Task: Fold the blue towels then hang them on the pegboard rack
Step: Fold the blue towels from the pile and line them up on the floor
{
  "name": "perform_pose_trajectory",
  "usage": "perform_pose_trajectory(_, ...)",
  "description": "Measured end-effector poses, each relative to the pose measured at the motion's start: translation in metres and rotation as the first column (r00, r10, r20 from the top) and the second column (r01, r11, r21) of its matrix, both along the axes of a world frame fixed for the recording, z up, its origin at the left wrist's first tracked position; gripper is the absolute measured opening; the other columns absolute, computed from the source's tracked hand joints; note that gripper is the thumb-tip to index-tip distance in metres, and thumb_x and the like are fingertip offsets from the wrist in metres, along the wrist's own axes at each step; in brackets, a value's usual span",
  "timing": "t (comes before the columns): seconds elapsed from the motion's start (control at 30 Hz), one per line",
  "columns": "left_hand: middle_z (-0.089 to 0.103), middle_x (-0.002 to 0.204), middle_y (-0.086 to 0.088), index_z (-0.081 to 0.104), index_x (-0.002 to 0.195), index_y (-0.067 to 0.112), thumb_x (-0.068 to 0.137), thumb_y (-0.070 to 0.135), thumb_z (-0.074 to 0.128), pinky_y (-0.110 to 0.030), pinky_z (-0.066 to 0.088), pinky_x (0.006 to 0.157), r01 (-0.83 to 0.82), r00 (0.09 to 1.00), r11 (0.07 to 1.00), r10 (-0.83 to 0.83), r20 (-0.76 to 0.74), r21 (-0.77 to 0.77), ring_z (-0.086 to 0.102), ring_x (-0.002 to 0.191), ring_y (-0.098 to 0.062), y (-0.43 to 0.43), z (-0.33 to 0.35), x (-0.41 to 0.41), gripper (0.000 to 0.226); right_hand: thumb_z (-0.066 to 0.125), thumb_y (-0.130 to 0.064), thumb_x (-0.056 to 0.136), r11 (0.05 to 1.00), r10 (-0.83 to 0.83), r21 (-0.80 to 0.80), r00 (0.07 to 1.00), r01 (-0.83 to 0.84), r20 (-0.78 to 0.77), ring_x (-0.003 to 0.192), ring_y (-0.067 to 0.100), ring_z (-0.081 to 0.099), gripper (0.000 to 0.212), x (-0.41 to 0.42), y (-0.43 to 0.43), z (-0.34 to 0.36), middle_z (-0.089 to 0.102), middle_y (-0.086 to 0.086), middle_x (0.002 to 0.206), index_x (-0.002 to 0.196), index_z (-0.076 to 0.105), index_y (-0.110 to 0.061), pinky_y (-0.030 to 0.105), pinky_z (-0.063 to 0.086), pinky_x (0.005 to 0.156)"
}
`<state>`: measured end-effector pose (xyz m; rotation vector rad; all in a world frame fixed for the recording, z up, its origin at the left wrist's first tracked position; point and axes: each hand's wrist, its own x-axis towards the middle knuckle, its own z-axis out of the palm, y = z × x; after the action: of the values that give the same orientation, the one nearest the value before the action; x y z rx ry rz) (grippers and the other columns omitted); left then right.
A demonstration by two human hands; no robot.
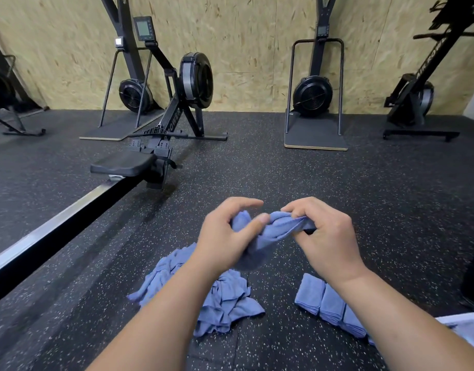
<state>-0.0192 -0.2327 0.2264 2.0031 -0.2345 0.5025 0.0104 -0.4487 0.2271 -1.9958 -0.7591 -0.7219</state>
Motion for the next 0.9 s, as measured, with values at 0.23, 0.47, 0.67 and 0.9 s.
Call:
perform_pose_trajectory(0.23,0.079,0.096,0.017,0.080,0.097,0.032,0.091,0.022,0.078,-0.037,0.059,0.090,0.073,0.973,0.997,-0.068,-0.220,0.017,0.074,0.095,-0.006,-0.009,-0.002,-0.001,0.011,0.081,-0.024,0.075,0.996,0.000,-0.088,0.958,-0.026,-0.287,0.076,0.014,0.065,0.024,-0.001,-0.007,0.004,0.071,-0.008,0.088,0.081,0.059,-0.033,0.038,0.055,0.068)
perform_pose_trajectory(0.47,0.080,0.095,0.013,0.083,0.094,0.030,0.091,0.017,0.075,-0.034,0.061,0.088,0.046,0.939,0.997,-0.065,-0.338,-0.063,0.074,0.092,-0.007,-0.003,-0.007,0.001,0.015,0.073,-0.020,0.099,0.980,0.118,-0.082,0.858,-0.182,-0.500,0.091,0.010,0.073,0.013,0.008,-0.023,0.009,0.078,-0.013,0.097,0.103,0.078,-0.032,0.039,0.058,0.089)
perform_pose_trajectory(0.67,0.080,0.088,-0.005,0.082,0.095,0.012,0.096,0.021,0.079,-0.026,0.057,0.068,-0.047,0.911,0.907,-0.133,-0.391,-0.418,0.068,0.074,-0.010,-0.011,-0.005,0.001,0.009,0.080,-0.011,0.092,0.993,0.085,0.112,0.917,-0.045,-0.390,0.098,0.006,0.074,0.016,0.008,-0.020,0.012,0.080,-0.016,0.099,0.097,0.083,-0.027,0.023,0.054,0.092)
perform_pose_trajectory(0.9,0.080,0.091,0.000,0.079,0.096,0.014,0.098,0.024,0.076,-0.024,0.057,0.076,-0.161,0.944,0.883,0.009,-0.329,-0.440,0.068,0.081,-0.007,-0.010,-0.010,0.008,0.010,0.083,-0.018,0.091,0.993,0.093,0.102,0.910,-0.056,-0.405,0.081,0.012,0.073,0.012,0.013,-0.023,0.011,0.080,-0.010,0.087,0.096,0.084,-0.029,0.035,0.060,0.080)
